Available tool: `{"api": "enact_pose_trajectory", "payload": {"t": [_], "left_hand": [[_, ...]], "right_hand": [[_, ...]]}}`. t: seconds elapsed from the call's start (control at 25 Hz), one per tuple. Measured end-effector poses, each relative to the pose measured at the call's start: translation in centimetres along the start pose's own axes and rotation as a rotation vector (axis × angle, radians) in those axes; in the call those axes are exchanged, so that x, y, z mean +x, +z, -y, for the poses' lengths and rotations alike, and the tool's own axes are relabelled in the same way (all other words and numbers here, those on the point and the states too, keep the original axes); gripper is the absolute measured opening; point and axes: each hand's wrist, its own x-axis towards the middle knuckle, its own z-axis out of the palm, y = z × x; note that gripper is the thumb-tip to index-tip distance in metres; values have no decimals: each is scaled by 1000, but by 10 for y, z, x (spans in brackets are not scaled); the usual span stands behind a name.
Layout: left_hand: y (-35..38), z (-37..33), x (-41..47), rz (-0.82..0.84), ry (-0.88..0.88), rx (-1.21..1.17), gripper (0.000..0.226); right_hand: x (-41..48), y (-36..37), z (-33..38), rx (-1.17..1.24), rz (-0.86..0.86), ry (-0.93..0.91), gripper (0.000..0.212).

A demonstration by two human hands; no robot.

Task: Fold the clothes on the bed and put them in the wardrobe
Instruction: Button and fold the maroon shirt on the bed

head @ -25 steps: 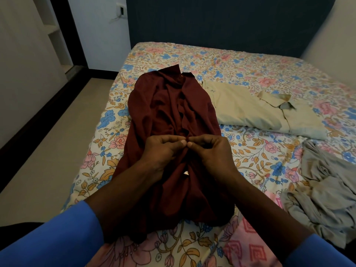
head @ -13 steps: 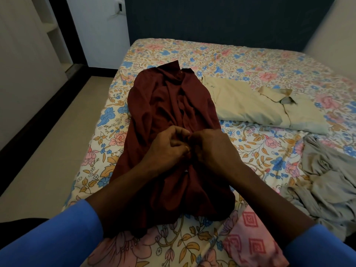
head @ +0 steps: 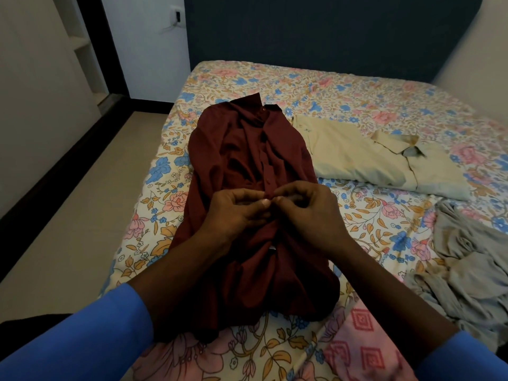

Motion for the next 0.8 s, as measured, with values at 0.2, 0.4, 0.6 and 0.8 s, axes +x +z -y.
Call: {"api": "enact_pose_trajectory", "payload": {"t": [0.2, 0.4, 0.6, 0.8], "left_hand": [[-2, 3, 1, 40, 154, 131, 30], [-1, 4, 1, 55, 308, 267, 31], [-1, 3, 2, 127, 376, 331, 28], [-30, -26, 19, -160, 497, 561, 22]], "right_hand": [[9, -3, -6, -282, 103, -111, 10], [4, 8, -4, -731, 20, -435, 16], [4, 5, -2, -615, 178, -141, 22], [1, -15, 3, -597, -82, 37, 41]]}}
